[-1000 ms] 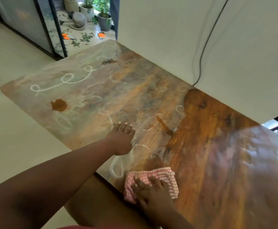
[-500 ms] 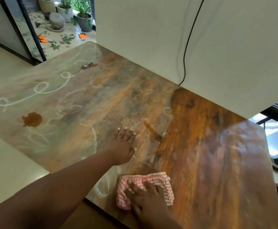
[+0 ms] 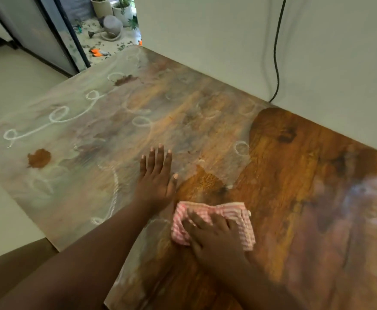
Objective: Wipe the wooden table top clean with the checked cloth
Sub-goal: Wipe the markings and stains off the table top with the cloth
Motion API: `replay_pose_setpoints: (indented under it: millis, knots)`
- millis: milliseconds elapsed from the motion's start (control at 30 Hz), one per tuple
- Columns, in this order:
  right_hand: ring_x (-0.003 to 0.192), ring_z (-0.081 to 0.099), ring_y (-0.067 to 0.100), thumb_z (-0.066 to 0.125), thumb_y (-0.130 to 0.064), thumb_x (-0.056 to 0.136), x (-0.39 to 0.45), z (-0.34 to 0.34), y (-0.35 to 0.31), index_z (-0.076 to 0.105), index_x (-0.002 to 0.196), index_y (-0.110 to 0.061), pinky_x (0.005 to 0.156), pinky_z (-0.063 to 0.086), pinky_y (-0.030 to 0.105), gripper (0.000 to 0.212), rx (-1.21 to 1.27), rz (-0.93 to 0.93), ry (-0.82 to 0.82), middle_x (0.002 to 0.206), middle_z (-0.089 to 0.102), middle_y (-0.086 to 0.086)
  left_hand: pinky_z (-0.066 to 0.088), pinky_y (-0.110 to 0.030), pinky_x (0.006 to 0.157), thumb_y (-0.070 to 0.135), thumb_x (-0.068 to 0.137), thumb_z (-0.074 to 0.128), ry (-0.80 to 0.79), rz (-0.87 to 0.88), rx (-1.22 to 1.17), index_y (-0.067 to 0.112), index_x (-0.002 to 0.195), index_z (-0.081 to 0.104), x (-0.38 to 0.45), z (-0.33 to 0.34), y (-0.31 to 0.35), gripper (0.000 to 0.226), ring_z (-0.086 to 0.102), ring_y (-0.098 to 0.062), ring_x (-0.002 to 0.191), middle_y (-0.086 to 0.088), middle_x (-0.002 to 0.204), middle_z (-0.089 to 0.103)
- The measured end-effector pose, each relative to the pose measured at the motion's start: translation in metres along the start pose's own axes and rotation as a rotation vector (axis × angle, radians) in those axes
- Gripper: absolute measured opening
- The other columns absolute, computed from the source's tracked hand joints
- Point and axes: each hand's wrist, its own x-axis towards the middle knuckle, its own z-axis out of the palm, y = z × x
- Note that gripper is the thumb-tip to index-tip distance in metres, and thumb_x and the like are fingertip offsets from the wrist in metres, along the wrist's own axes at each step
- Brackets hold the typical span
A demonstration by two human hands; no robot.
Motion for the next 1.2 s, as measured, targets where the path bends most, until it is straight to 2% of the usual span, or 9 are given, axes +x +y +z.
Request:
replay_pose_setpoints:
  millis: [100,300,467,533,700,767,967,1100,1200]
  knots:
    - [0.094,0.064,0.027,0.041,-0.048,0.079,-0.013,-0.012,0.056,0.058,0.119,-0.047,0.072,0.048,0.046,0.043,0.000,0.100,0.032,0.122,0.061,-0.018,-0.014,-0.042,0.116,0.047,0.095,0.017,-0.002,-0.008,0.003,0.013,0.152,0.007,0.001,0.000,0.000,0.067,-0.010,-0.026,0.146,-0.011,0.159,-0.002]
    - [0.134,0.024,0.038,0.028,-0.046,0.096,0.116,-0.040,0.127,0.022,0.145,-0.042,0.105,0.021,0.053,0.049,0.064,0.492,0.105,0.156,0.017,-0.014,-0.018,-0.039,0.115,0.049,0.096,0.012,0.010,-0.014,-0.012,0.018,0.152,-0.002,0.004,0.003,-0.001,0.065,-0.021,-0.018,0.144,-0.005,0.158,-0.013]
    - [0.112,0.055,0.031,0.038,-0.045,0.087,0.073,-0.021,0.079,0.048,0.130,-0.047,0.084,0.041,0.053,0.044,-0.011,0.098,0.095,0.136,0.051,-0.016,-0.019,-0.038,0.114,0.055,0.095,0.004,-0.039,0.001,-0.006,0.020,0.151,-0.002,0.004,0.006,-0.007,0.067,-0.020,-0.017,0.144,-0.007,0.158,-0.012]
    - [0.101,0.061,0.030,0.036,-0.048,0.082,0.050,-0.023,0.103,0.054,0.123,-0.049,0.078,0.045,0.049,0.044,0.020,0.115,0.053,0.128,0.059,-0.014,-0.018,-0.039,0.114,0.060,0.094,-0.002,-0.052,0.011,0.009,0.020,0.151,0.000,0.008,0.006,-0.005,0.070,-0.019,-0.018,0.144,-0.008,0.158,-0.007]
    - [0.133,0.031,0.036,0.025,-0.045,0.093,0.140,-0.049,0.200,0.026,0.143,-0.044,0.105,0.026,0.055,0.050,0.016,0.430,0.105,0.155,0.019,-0.015,-0.021,-0.035,0.113,0.065,0.088,-0.008,-0.029,0.075,-0.051,0.021,0.148,-0.006,0.061,-0.001,0.024,0.075,-0.021,-0.020,0.142,-0.004,0.156,-0.011]
    - [0.135,0.023,0.039,0.029,-0.043,0.094,0.175,-0.051,0.191,0.025,0.144,-0.041,0.107,0.019,0.056,0.051,0.073,0.506,0.103,0.156,0.019,-0.009,-0.023,-0.033,0.112,0.063,0.085,-0.011,-0.025,0.098,-0.019,0.020,0.148,-0.009,0.095,0.000,0.037,0.076,-0.025,-0.018,0.141,-0.001,0.154,-0.017]
    - [0.124,0.042,0.031,0.026,-0.050,0.090,0.135,-0.036,0.158,0.041,0.135,-0.046,0.097,0.032,0.052,0.048,-0.028,0.063,0.180,0.145,0.038,-0.019,-0.020,-0.037,0.113,0.058,0.084,-0.009,-0.031,0.088,0.075,0.016,0.152,0.000,0.154,0.018,0.034,0.080,-0.018,-0.021,0.144,-0.008,0.160,-0.006]
    - [0.130,0.036,0.037,0.020,-0.051,0.093,0.158,-0.054,0.256,0.036,0.137,-0.047,0.103,0.030,0.054,0.048,-0.041,0.438,0.207,0.142,0.047,-0.001,-0.019,-0.039,0.114,0.062,0.088,-0.001,-0.021,0.018,0.032,0.018,0.152,-0.003,0.166,0.034,0.028,0.077,-0.022,-0.020,0.143,-0.006,0.159,-0.009]
    - [0.130,0.031,0.038,0.018,-0.049,0.090,0.219,-0.078,0.297,0.029,0.142,-0.042,0.104,0.027,0.057,0.053,-0.026,0.598,0.165,0.150,0.033,-0.002,-0.018,-0.039,0.115,0.062,0.089,0.003,0.012,0.018,0.001,0.021,0.152,-0.003,0.170,0.035,0.029,0.075,-0.022,-0.018,0.142,-0.003,0.158,-0.011]
